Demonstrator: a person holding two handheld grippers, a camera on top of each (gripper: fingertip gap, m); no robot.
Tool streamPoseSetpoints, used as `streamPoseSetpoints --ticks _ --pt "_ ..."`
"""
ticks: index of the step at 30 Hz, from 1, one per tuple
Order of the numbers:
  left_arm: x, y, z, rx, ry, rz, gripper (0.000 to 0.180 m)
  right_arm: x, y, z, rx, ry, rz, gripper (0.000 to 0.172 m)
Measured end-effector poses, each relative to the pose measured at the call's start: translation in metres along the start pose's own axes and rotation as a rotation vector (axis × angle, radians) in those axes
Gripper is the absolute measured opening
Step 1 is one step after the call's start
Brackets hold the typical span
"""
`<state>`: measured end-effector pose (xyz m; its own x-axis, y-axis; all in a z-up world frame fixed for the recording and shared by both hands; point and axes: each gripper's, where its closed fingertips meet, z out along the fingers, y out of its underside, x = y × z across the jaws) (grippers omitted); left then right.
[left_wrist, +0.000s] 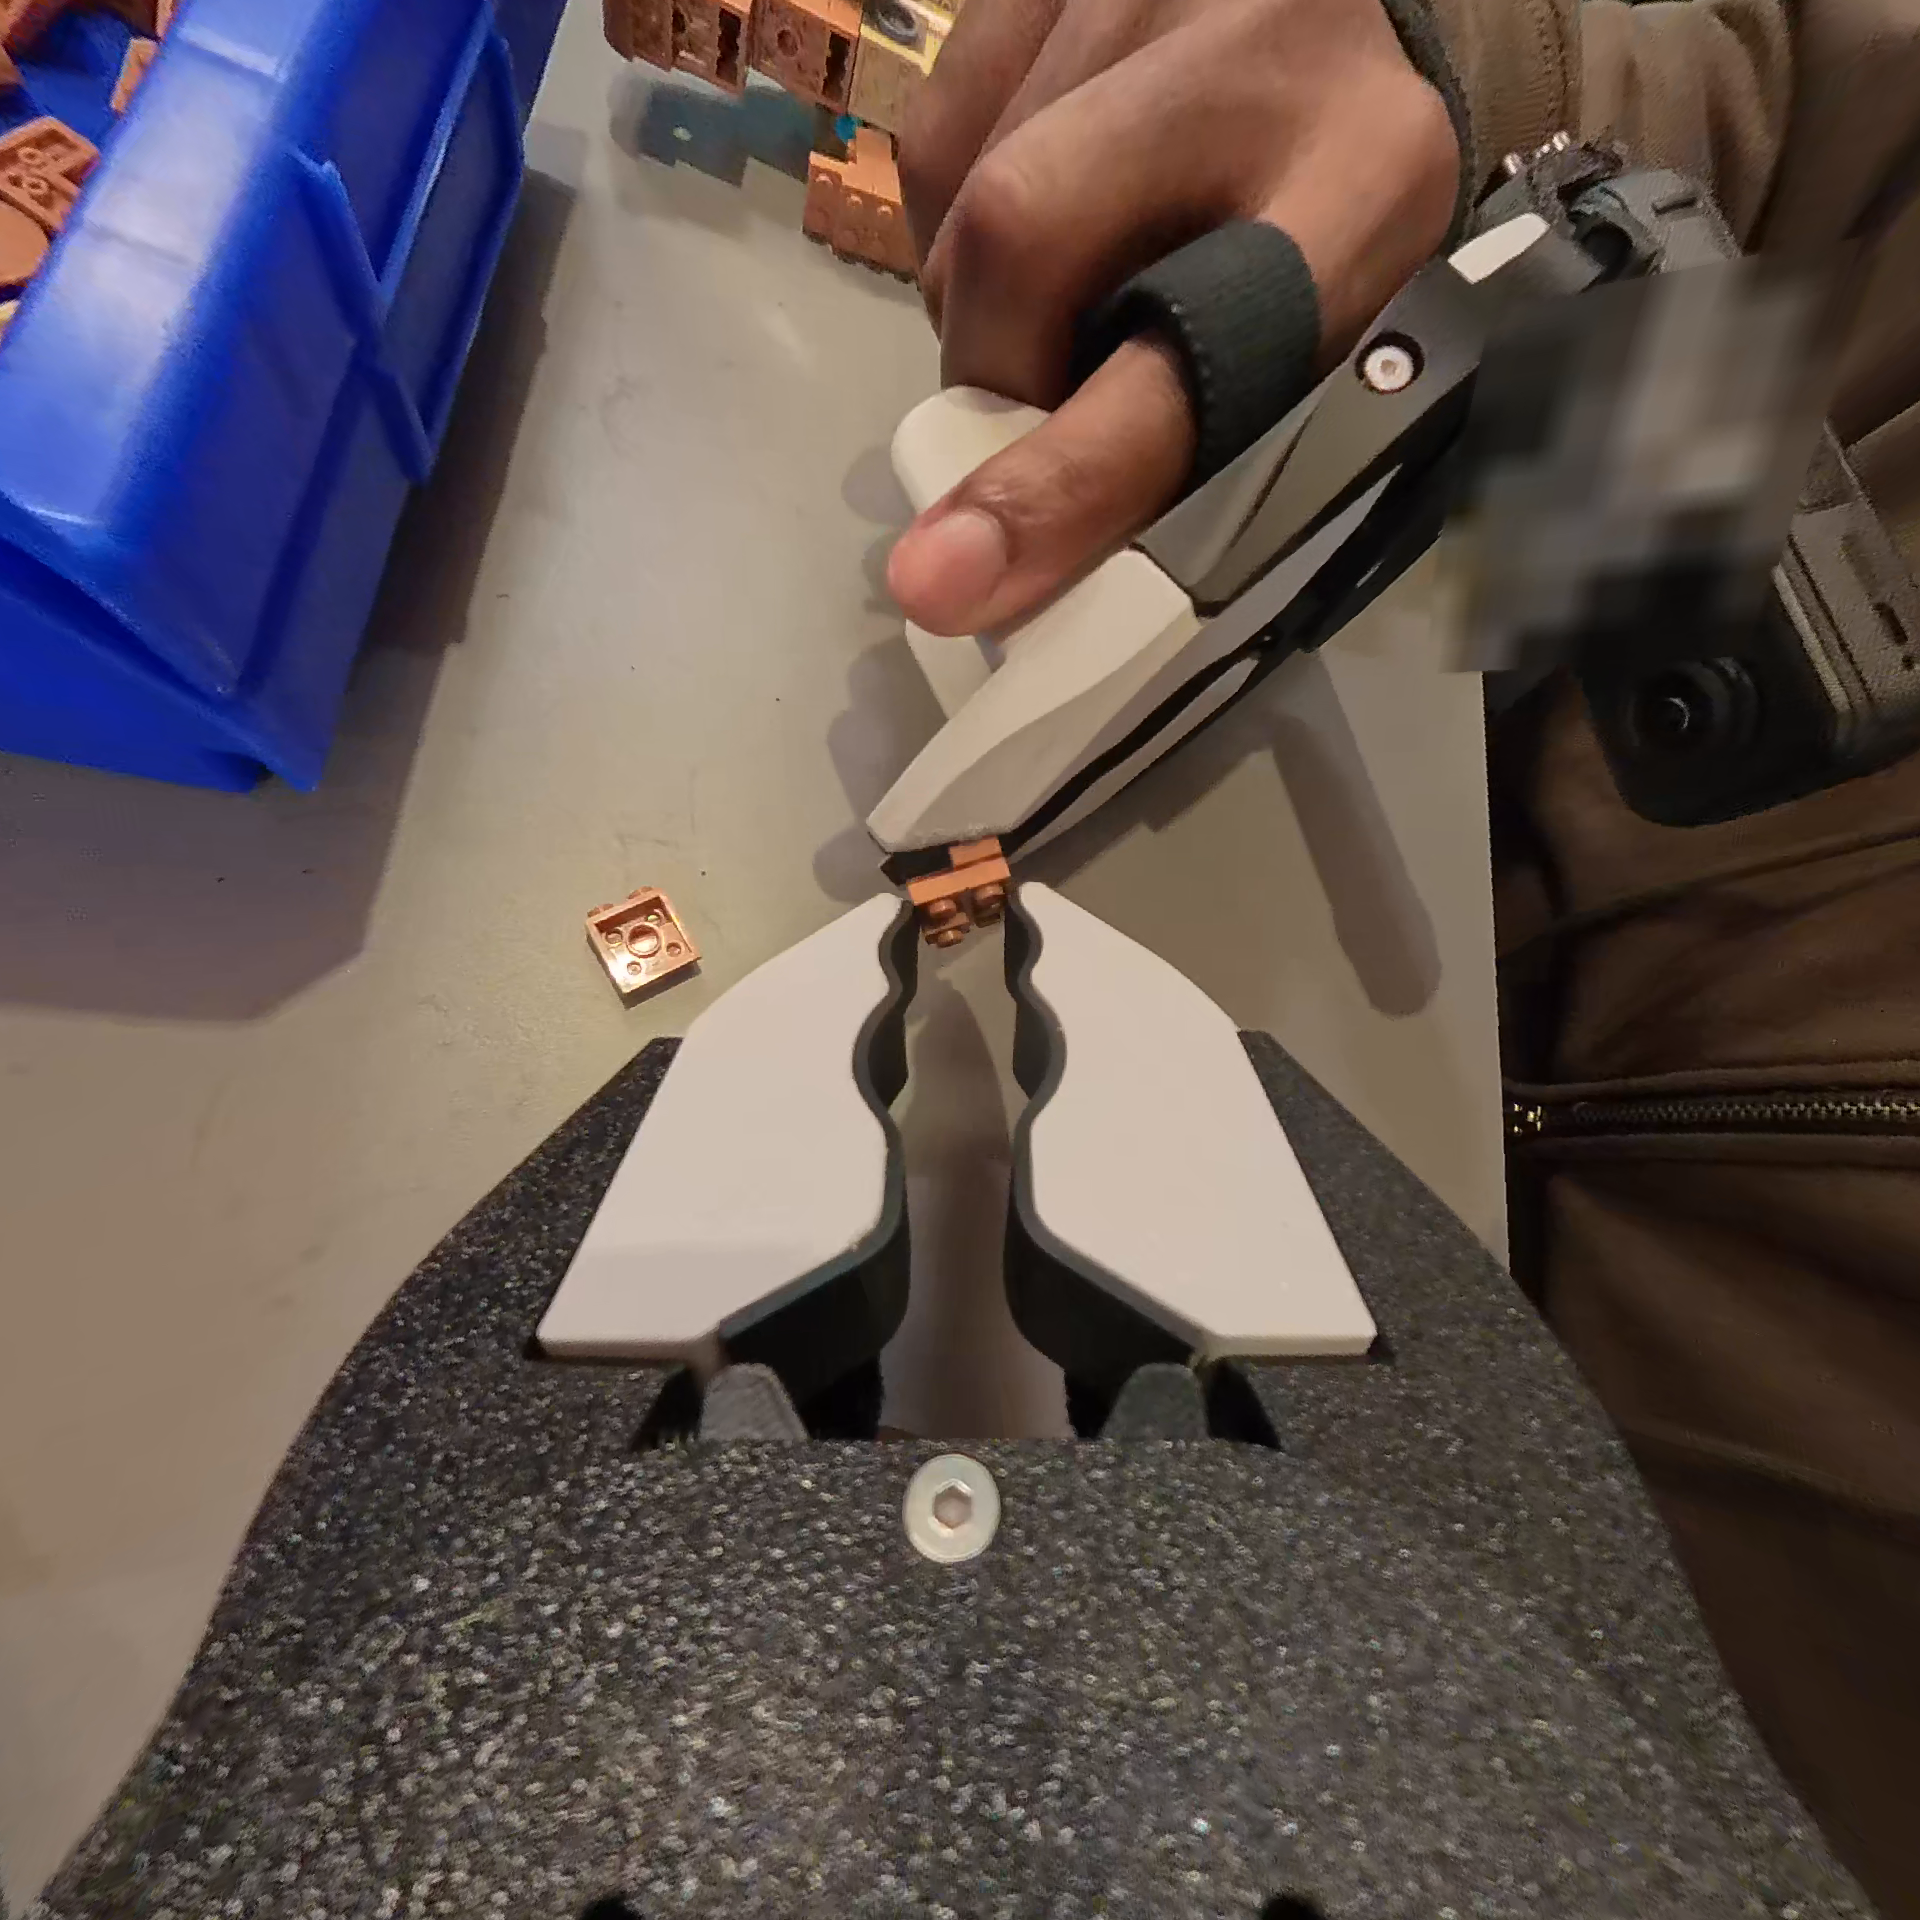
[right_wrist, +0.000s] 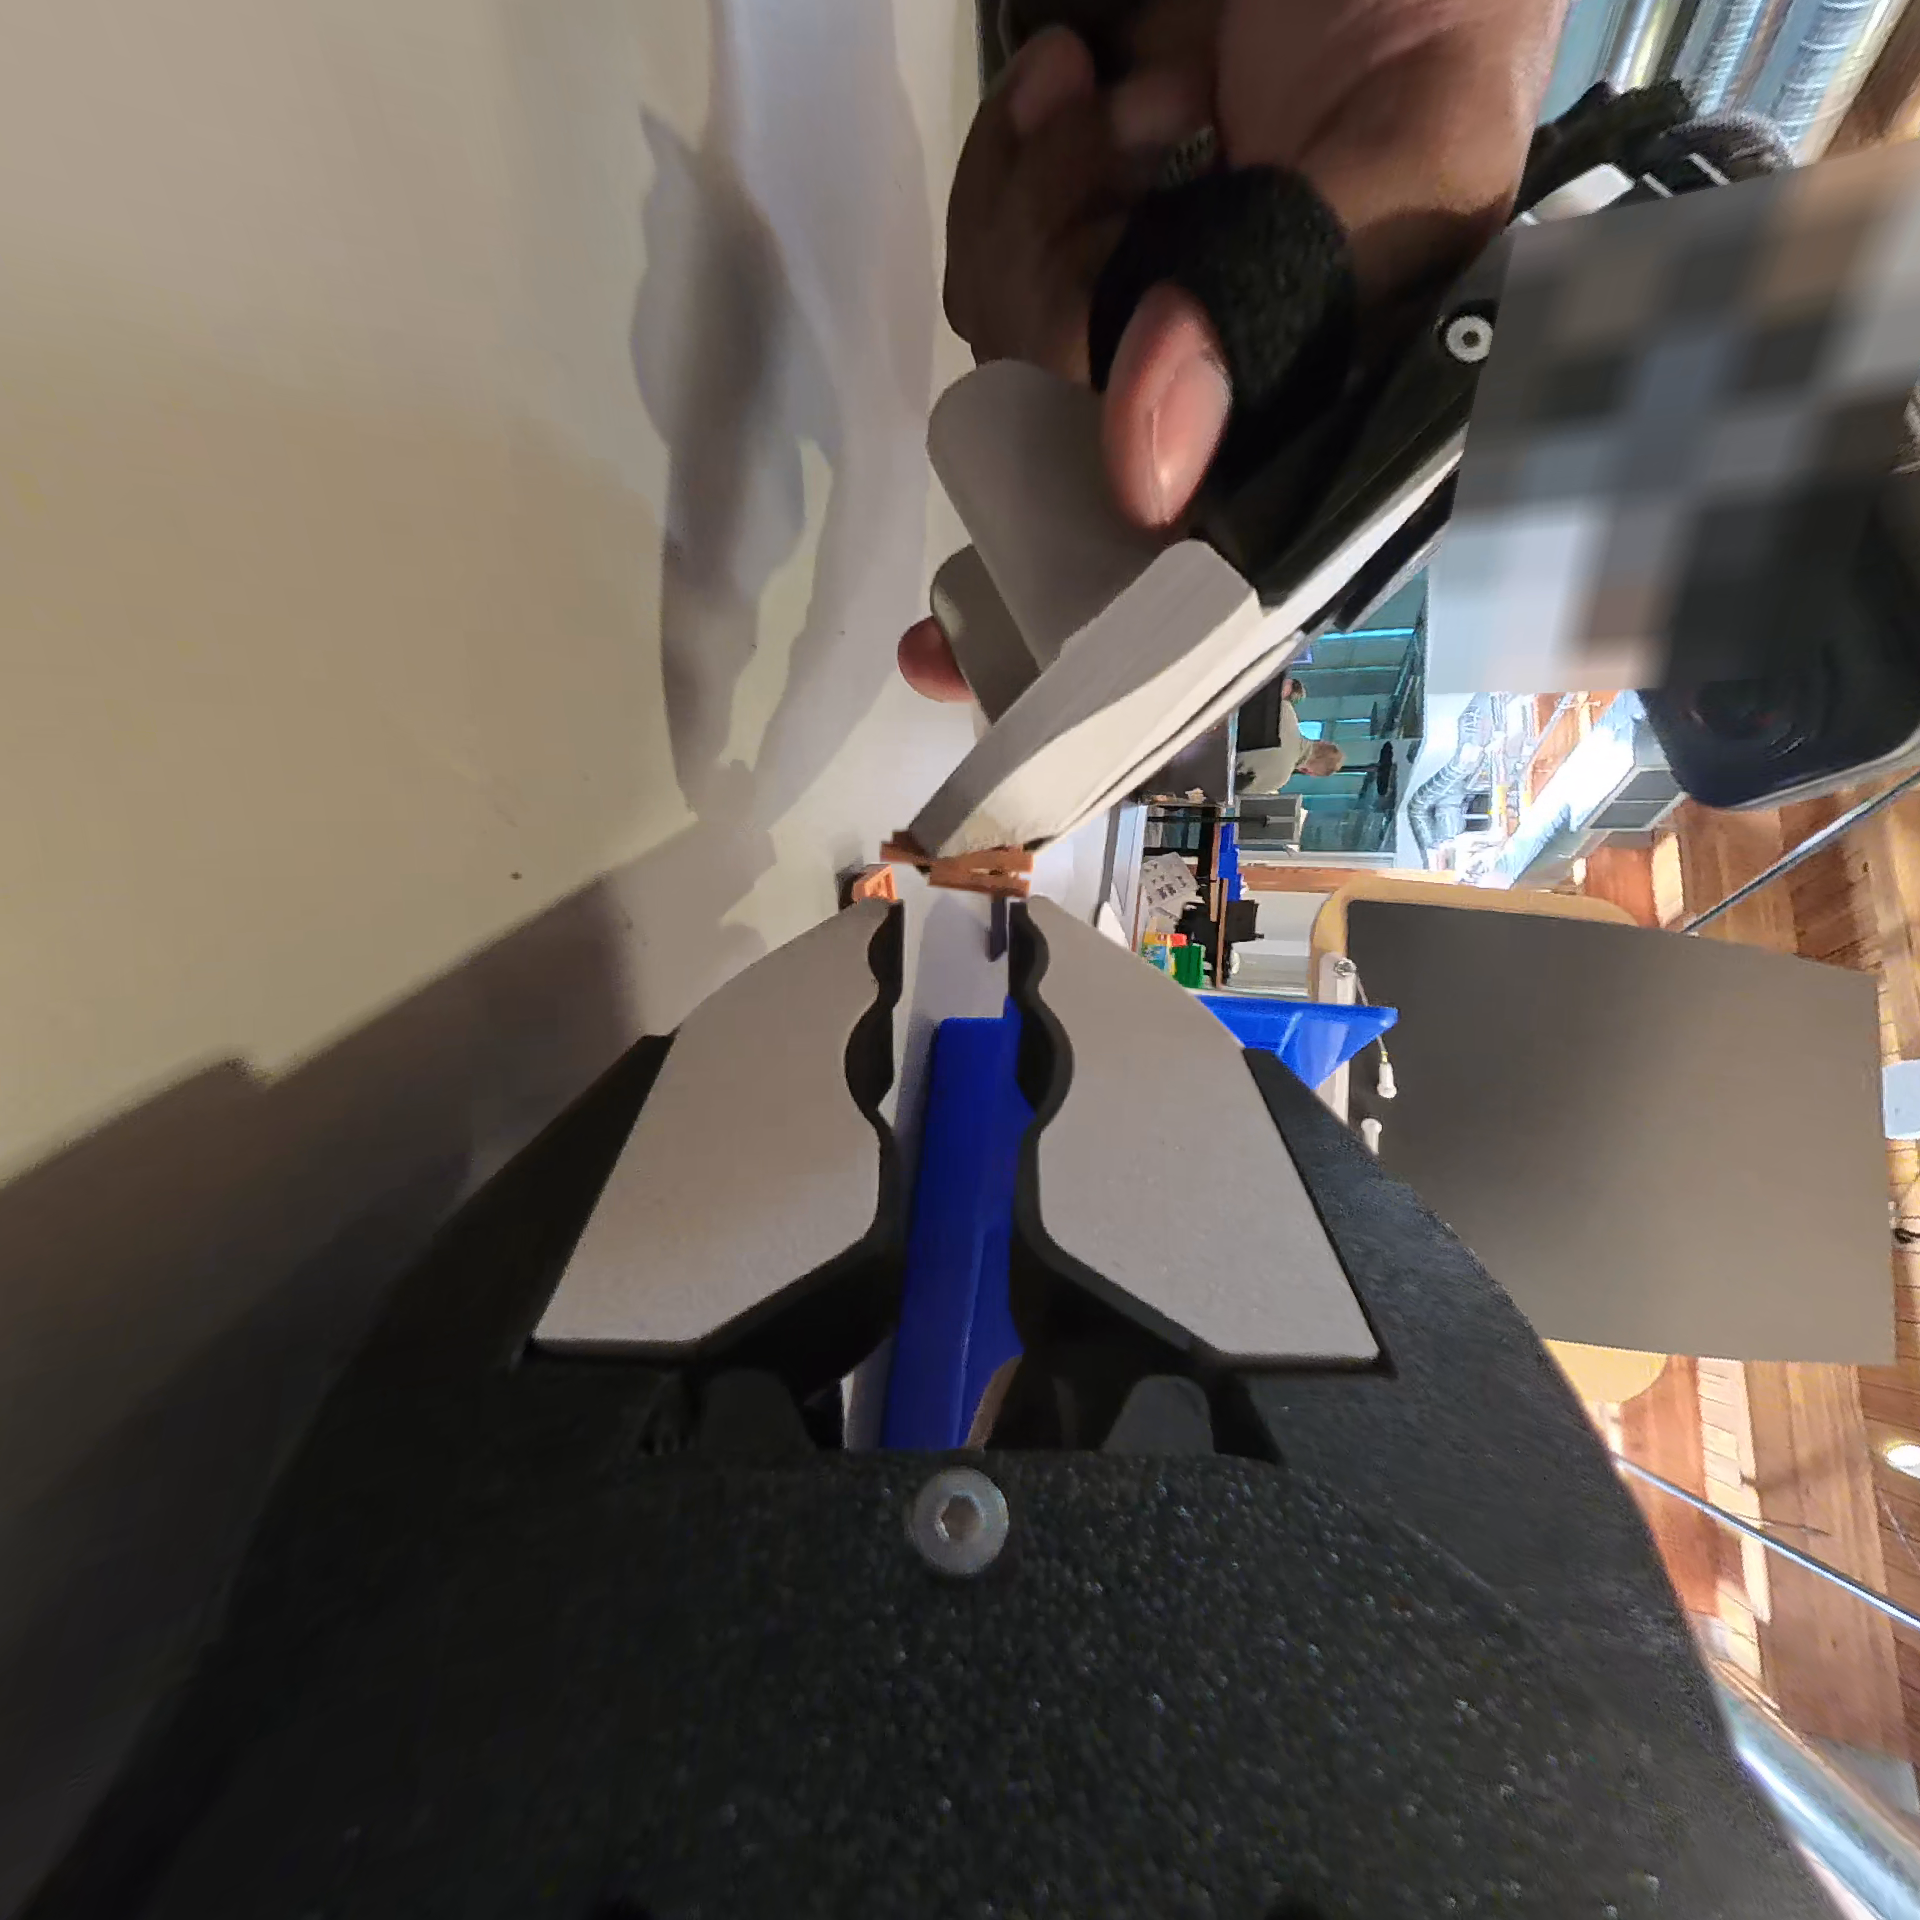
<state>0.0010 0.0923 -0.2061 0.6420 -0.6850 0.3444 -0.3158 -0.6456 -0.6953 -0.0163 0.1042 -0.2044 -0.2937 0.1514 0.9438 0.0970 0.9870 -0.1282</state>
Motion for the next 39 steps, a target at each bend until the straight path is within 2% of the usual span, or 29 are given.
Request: streamPoseSetpoints --ticks 15,19,20,31,39 --pt "0.001 0.0 0.002 -0.012 -0.032 0.02 0.016 0.003 -0.003 0.001 -0.01 0.018 -0.026 0.025" --pt "0.0 -0.001 0.001 -0.009 -0.045 0.026 0.016 0.003 -0.004 0.002 -0.019 0.024 -0.03 0.024" --pt "-0.001 -0.001 0.001 -0.007 -0.055 0.028 0.016 0.004 -0.003 0.003 -0.025 0.036 -0.028 0.019" --pt "-0.004 -0.011 -0.004 0.065 -0.057 0.019 0.016 0.014 0.005 0.002 -0.058 0.038 0.099 0.016" --pt "-0.002 -0.012 -0.005 0.073 -0.031 0.02 0.014 0.015 0.005 -0.001 -0.058 0.02 0.114 0.016"
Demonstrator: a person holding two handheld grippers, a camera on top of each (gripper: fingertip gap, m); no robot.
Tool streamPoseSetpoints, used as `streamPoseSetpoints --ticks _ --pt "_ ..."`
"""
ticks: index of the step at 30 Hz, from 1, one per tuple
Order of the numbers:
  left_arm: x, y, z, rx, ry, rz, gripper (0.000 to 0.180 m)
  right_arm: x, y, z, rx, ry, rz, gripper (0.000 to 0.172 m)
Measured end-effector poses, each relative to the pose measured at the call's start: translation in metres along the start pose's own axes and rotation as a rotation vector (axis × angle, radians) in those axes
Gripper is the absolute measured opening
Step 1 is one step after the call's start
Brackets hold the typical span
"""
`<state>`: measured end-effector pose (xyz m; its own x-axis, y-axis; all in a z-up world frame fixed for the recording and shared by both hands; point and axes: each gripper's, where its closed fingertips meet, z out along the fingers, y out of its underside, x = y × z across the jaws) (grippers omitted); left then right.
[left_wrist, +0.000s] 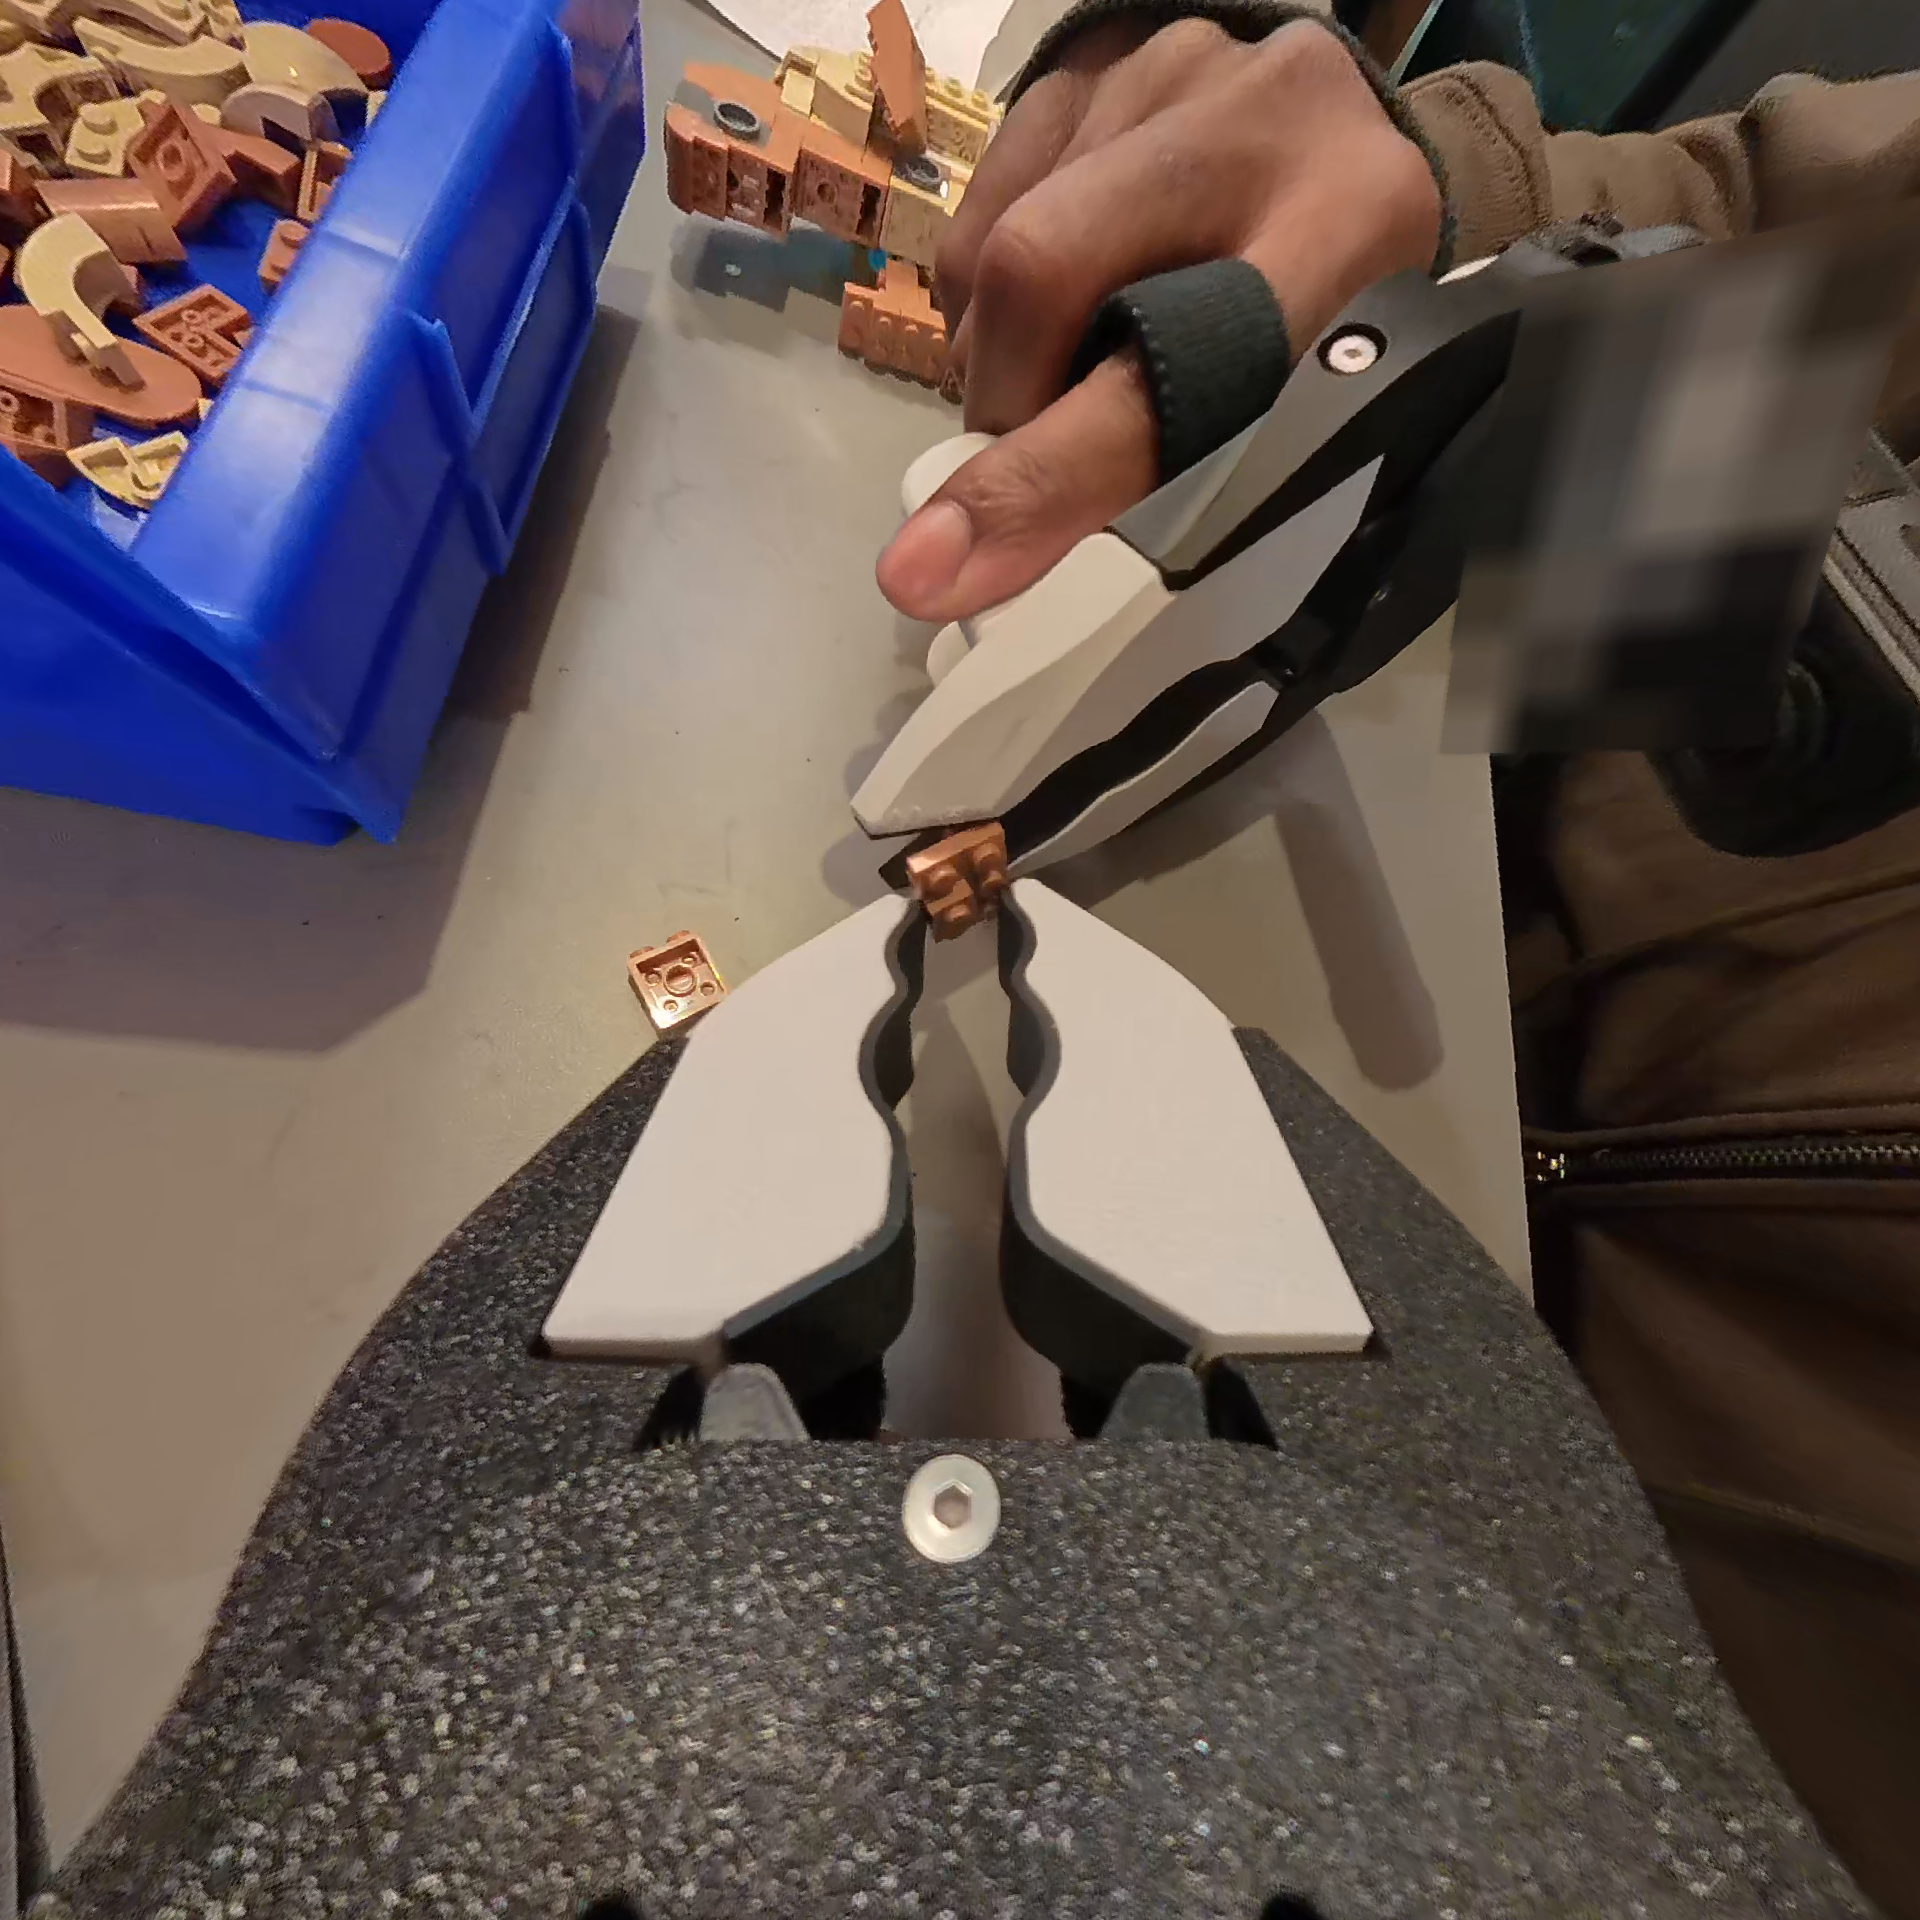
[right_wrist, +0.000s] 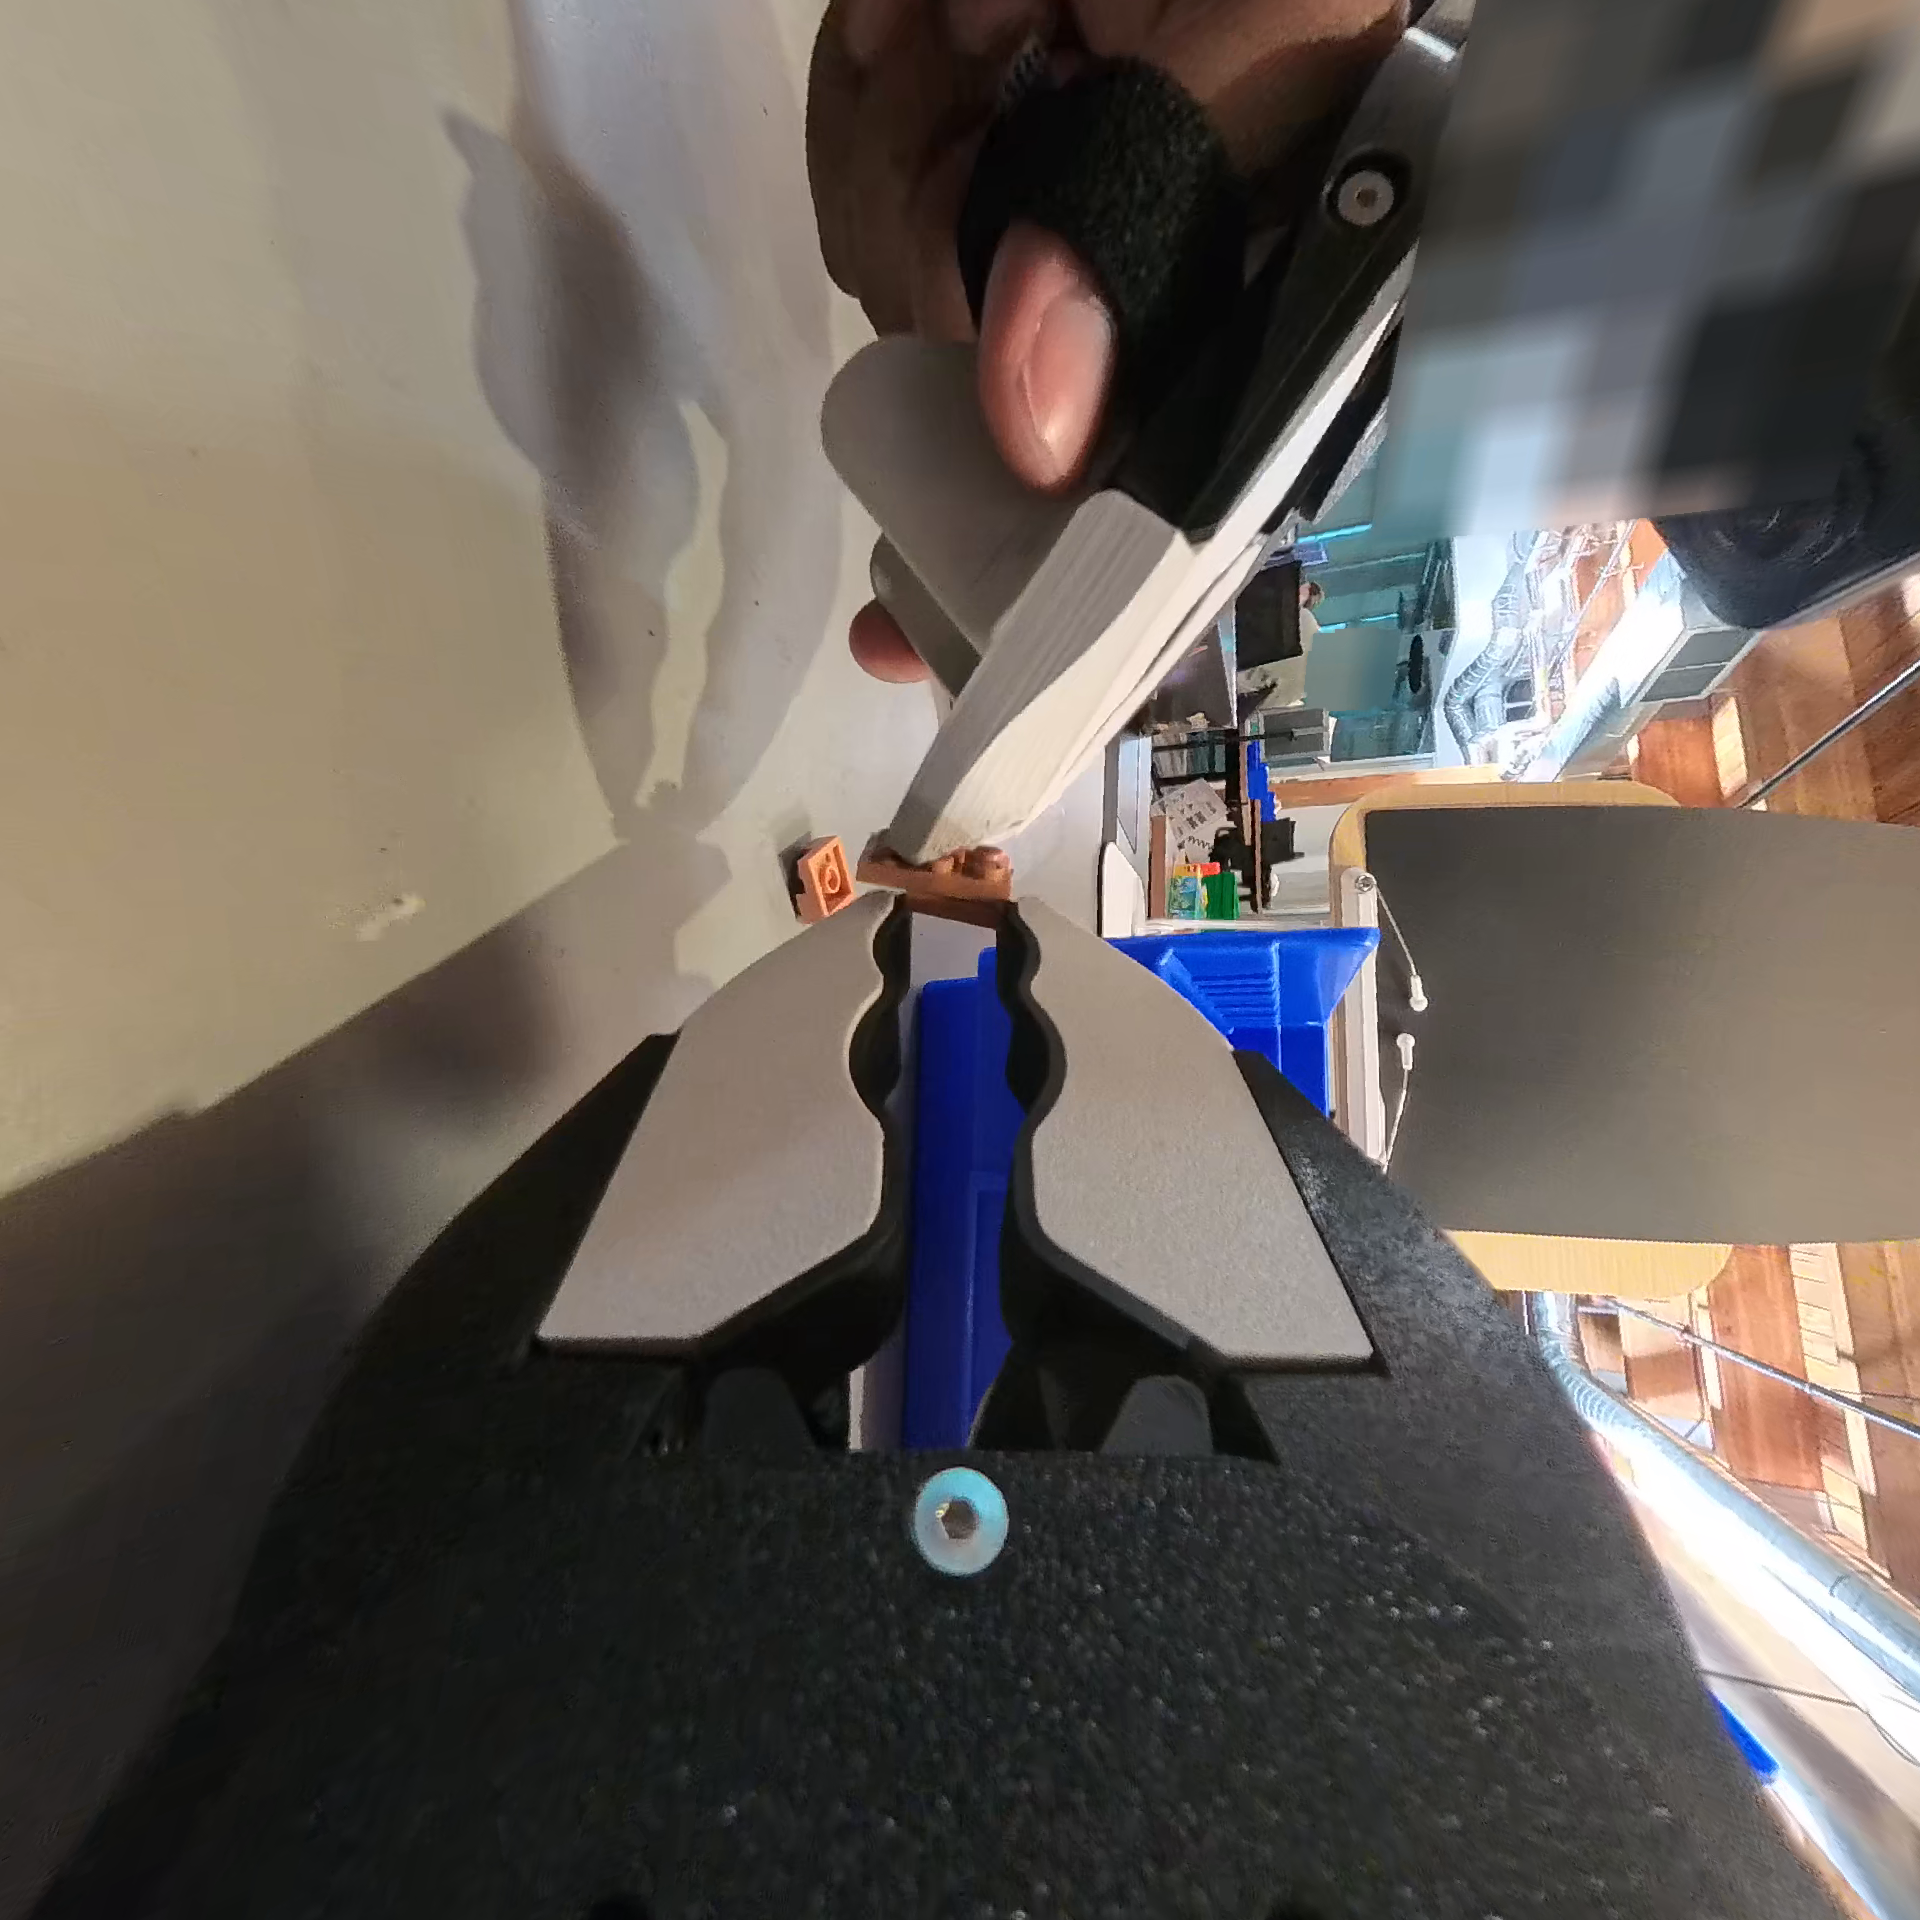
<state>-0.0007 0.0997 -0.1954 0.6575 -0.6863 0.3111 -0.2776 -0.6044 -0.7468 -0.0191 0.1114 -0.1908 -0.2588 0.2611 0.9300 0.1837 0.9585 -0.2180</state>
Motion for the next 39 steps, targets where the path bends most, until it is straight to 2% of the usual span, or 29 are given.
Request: streamPoseSetpoints --ticks 2,10,15,26,39 --pt "0.0 0.0 -0.002 0.007 0.01 0.002 0.009 0.001 0.001 -0.001 0.006 -0.004 0.005 0.016" --pt "0.007 -0.002 -0.001 0.051 0.116 0.025 0.01 0.0 -0.003 -0.006 0.075 -0.017 0.038 0.016" --pt "0.009 -0.009 -0.006 0.13 0.187 0.011 0.017 0.001 -0.003 -0.007 0.095 -0.012 0.046 0.016" --pt "0.003 -0.015 0.0 0.194 0.075 0.153 0.014 0.001 0.001 -0.007 0.08 0.0 0.025 0.016" --pt "0.004 -0.019 -0.003 0.248 0.039 0.32 0.011 0.005 0.002 -0.008 0.085 -0.009 0.092 0.016"
